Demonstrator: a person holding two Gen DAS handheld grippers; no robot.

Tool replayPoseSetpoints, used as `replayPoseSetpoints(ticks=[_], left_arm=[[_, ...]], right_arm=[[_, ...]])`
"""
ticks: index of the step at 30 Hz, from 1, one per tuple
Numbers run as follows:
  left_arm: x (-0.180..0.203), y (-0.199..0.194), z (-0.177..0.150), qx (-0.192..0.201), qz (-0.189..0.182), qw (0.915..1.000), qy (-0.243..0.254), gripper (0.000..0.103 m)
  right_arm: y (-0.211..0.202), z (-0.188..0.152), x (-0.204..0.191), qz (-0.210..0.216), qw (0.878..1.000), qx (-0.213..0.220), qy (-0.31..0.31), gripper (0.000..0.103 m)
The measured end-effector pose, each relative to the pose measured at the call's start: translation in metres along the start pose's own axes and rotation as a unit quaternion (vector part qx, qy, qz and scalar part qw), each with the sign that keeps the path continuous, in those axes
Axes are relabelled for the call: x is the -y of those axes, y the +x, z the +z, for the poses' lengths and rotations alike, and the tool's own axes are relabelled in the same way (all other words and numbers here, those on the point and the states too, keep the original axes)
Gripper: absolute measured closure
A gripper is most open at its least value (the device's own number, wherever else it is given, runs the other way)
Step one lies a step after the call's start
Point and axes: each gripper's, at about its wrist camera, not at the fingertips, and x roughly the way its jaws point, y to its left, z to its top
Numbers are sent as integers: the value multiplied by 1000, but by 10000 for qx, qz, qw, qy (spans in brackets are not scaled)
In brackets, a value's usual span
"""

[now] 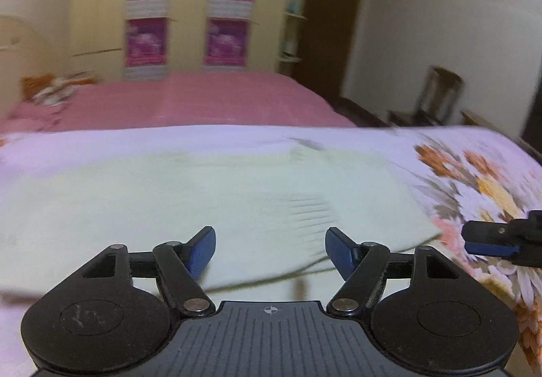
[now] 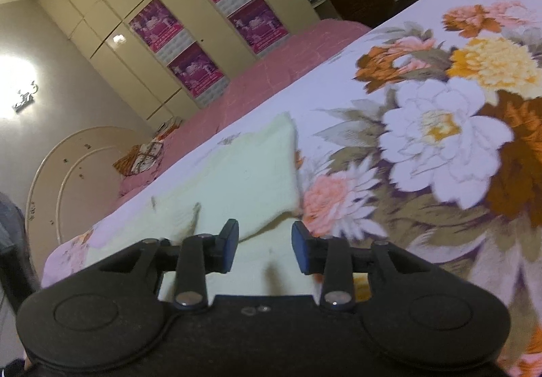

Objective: Fold small clothes

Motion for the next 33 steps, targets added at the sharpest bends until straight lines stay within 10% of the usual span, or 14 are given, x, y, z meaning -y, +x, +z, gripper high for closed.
replayPoseSetpoints(ticks=[9,15,17,25,33], left_arm=[[-103,-64,-50,-329,1489,9856,-728,32],[-101,-52,-48,-328,1396,9862,-828,32],[-98,-41,-45,-298,1386,9858,-899,32],[-103,-9,-29,-282,1446,9856,-829,32],[-104,0,-21,-99,1603,9826,-929,32]], right_arm=[[74,-6,-43,554,9965,-607,-164,65],[109,-8,-65,569,9943,-867,-260,67],[113,-7,-75,552,9931,-925,-457,97],[74,18,-86,665,9951,-5,-737,97],[67,29,-76,716,9943,-2,-795,97]])
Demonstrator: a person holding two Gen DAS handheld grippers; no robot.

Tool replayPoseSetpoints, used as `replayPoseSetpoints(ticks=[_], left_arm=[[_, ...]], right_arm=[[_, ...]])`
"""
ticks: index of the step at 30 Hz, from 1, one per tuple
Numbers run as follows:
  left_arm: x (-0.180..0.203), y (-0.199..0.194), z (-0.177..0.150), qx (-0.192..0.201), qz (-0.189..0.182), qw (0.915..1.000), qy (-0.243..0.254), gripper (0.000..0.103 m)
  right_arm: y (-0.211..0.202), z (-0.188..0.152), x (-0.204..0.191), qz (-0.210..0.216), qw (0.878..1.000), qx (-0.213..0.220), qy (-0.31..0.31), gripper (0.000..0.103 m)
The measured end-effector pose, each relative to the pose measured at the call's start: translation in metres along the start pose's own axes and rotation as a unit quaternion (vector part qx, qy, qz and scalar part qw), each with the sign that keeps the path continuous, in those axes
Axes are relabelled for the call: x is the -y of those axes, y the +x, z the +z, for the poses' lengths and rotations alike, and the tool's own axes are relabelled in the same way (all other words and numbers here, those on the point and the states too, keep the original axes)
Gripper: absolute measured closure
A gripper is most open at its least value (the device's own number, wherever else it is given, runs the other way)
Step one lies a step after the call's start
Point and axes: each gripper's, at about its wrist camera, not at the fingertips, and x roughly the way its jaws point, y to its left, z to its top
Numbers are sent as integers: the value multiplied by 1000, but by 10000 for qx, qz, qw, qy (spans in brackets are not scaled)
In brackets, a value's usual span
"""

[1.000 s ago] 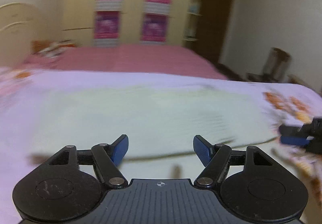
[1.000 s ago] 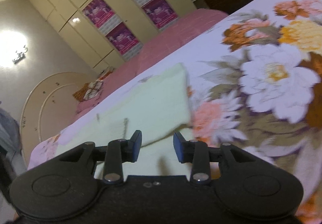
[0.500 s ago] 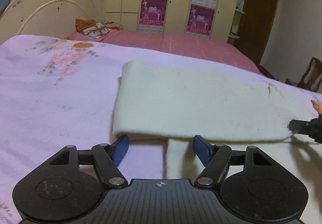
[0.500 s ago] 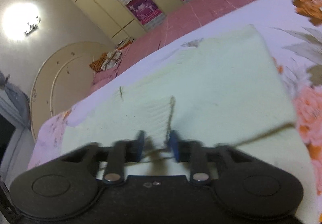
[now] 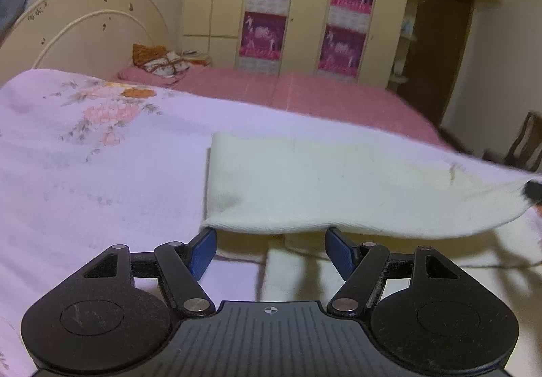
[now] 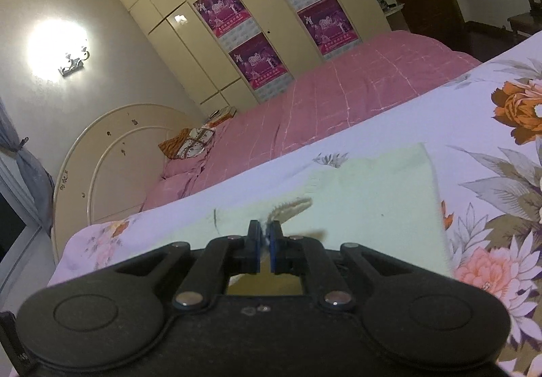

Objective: Fold small clothes

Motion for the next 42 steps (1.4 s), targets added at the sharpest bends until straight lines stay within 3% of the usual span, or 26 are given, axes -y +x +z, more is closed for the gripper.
replayPoseSetpoints(ticks=[5,25,42], left_arm=[[-2,14,-3,-401,386,9984,93,32],[-10,17,-5,-420,283,9987,72,32],[-6,19,-7,-434,250,9984,273,32]], right_arm=[[1,-2,0,-23,10000,-13,-26,97],[-32,2,62,-672,9973,195,221,97],[-28,-15,78,-992,9949,-26,172,97]])
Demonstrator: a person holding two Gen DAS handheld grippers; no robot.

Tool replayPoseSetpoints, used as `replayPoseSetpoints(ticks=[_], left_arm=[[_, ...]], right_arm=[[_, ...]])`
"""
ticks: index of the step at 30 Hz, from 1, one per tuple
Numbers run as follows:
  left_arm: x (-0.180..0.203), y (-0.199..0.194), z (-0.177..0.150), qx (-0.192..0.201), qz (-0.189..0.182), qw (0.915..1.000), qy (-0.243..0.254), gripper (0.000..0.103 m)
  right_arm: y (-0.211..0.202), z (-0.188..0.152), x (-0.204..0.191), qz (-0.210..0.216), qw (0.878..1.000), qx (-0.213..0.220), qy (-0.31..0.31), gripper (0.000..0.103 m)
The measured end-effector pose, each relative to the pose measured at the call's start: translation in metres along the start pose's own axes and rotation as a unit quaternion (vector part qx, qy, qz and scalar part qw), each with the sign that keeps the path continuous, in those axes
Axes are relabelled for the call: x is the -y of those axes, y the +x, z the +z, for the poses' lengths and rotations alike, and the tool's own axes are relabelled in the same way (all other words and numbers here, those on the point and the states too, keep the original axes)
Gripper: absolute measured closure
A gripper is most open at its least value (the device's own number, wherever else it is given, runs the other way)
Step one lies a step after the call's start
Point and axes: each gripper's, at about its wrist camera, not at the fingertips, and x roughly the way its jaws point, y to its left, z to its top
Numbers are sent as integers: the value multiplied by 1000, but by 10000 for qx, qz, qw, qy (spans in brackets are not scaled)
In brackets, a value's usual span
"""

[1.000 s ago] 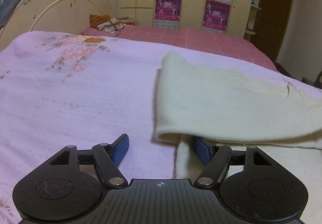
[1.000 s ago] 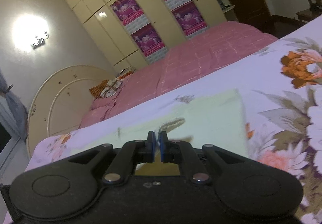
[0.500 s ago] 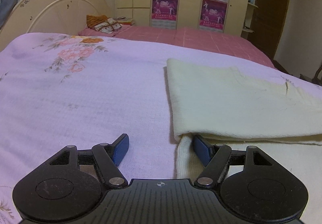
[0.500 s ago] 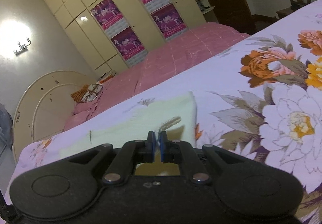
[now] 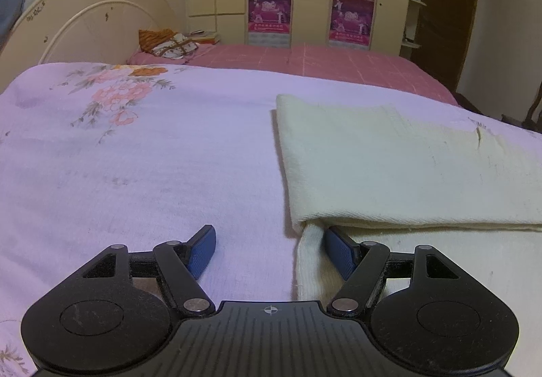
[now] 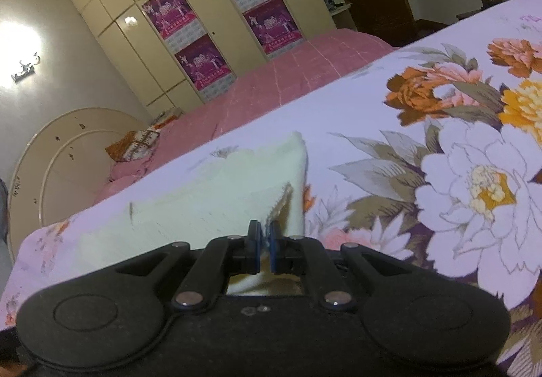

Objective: Fold small clothes

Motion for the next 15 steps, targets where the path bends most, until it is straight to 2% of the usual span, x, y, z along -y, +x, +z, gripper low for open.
replayPoseSetpoints(ticks=[3,6,7,9,12,15], left_arm=[[-2,-1,1,-17,-82,10000,15,32],[-11,-12,1,-52,-363,9993,66,32],[-16,-20,0,75,-458,9989,19,32],[-17,-34,1,346,-720,9968,-24,32],[1,-39,9,708,-1130,9909,168,32],[25,-17,15,518,-1238,9902,380,32]], right_arm=[[5,-2,5,-73,9999,-81,5,97],[4,-2,3,-119,9998,-137,-126,93],[-1,0,1,-172,9996,-85,-190,85],[-14,3,-3,-205,9991,114,-349,82],[-18,8,-14,-124,9970,189,-740,85],[-4,2,-37,-102,9921,58,-1245,85]])
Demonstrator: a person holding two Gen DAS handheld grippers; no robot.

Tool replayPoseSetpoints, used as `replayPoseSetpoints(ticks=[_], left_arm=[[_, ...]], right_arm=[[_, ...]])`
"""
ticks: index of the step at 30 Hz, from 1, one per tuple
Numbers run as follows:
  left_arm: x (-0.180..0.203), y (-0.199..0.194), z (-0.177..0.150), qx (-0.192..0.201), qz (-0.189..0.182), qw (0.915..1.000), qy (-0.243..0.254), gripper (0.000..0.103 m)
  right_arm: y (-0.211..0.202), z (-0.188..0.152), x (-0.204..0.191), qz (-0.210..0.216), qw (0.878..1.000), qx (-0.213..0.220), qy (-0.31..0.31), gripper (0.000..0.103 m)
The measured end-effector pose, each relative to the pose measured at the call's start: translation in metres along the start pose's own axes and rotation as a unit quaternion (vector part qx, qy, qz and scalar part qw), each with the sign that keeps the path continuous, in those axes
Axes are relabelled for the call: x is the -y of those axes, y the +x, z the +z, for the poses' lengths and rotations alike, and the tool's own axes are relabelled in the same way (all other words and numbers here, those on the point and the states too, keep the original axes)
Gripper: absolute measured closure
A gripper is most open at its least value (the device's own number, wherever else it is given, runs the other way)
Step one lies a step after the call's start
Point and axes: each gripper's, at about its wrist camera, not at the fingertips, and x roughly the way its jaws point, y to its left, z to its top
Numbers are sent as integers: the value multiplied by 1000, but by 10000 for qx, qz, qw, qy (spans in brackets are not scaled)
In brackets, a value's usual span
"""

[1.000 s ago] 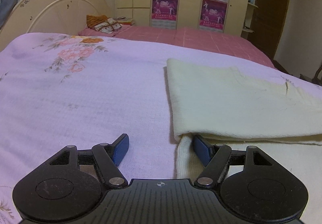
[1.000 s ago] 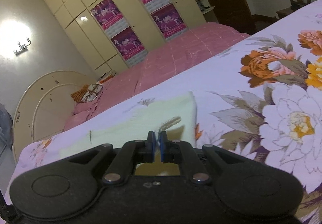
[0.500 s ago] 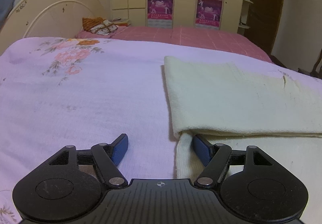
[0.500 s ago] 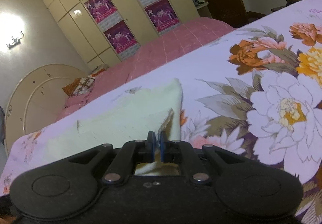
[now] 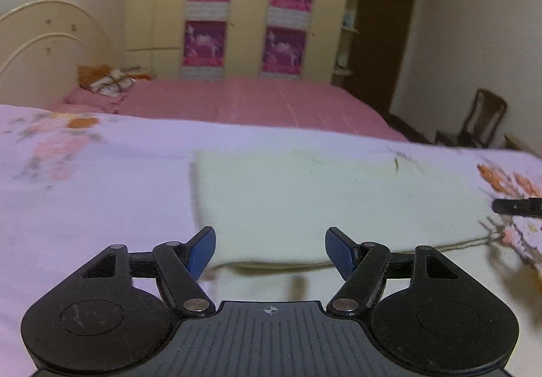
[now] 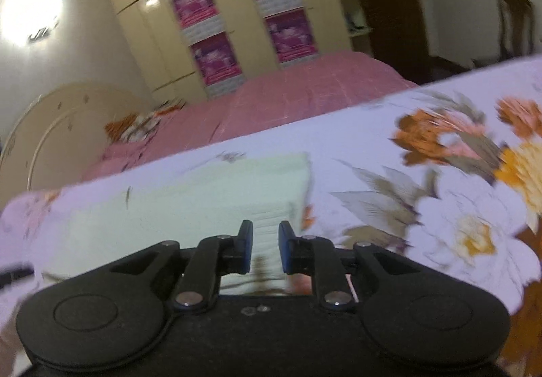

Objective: Fold small clothes

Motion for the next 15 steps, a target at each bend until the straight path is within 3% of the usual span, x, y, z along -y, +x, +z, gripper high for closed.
replayPoseSetpoints(ticks=[3,5,7,9,11,15], left_arm=[[4,23,-8,-360,86,9992,182,32],[8,21,-9,-367,73,9979,531,32],[2,11,-3,-162,-50,9987,485,32],[-4,13,7,-43,50,9990,441,32],[-7,23,16,-71,114,9994,319,32],[-4,39,18,-232,167,9991,299,32]], right_arm=[[13,-4,-22,-84,9984,-115,-556,85],[27,-8,-23,-419,9955,-399,-748,88],[28,-8,-12,-438,9957,-507,-632,91],[20,-2,-9,-463,9964,-361,-605,86],[19,6,-7,-463,9969,-132,-622,79],[36,18,10,-316,9991,-256,-87,76]])
